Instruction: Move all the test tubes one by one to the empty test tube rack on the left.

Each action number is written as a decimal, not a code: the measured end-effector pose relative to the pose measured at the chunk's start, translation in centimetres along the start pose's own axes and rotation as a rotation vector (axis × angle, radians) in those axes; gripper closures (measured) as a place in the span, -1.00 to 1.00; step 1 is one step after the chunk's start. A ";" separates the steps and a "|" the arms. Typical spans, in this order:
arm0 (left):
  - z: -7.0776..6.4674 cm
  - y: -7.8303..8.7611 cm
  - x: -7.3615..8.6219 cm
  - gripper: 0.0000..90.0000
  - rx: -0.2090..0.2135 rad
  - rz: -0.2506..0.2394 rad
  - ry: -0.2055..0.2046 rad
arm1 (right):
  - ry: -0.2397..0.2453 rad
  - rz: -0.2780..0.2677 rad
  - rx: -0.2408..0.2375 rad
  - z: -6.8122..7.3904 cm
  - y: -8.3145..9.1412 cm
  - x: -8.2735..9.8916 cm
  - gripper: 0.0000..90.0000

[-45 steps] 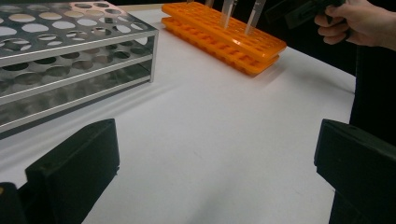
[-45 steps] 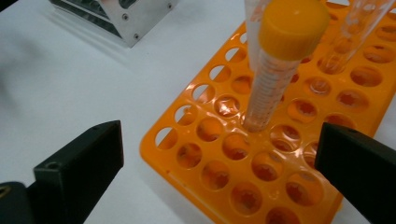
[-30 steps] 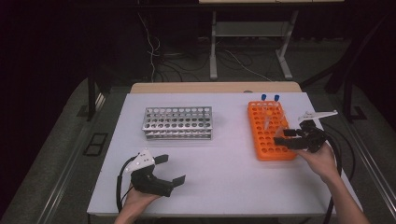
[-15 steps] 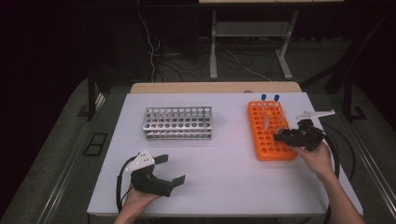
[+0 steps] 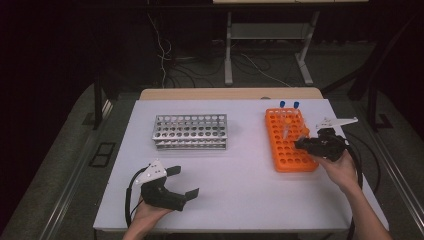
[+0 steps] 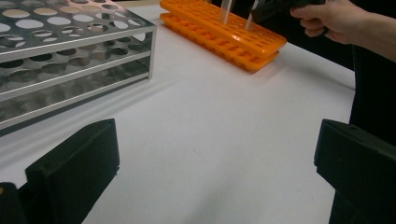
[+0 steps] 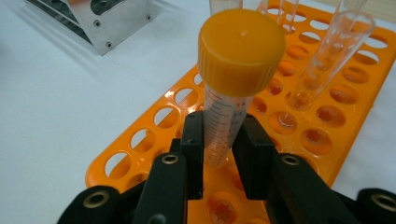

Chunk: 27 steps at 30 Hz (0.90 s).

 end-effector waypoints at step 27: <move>0.1 -0.6 -4.1 -1.00 0.068 0.102 -0.045 | 0.142 0.020 -0.148 5.0 1.3 -4.7 0.64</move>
Point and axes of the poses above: each handheld gripper's, and its own axes: y roughly backward along the jaws, x roughly out of its underside, z roughly to its left, the point moved 1 cm from there along -y, roughly forward along the jaws, and after that the axes turned 5 degrees about -z, right-handed, at the moved point
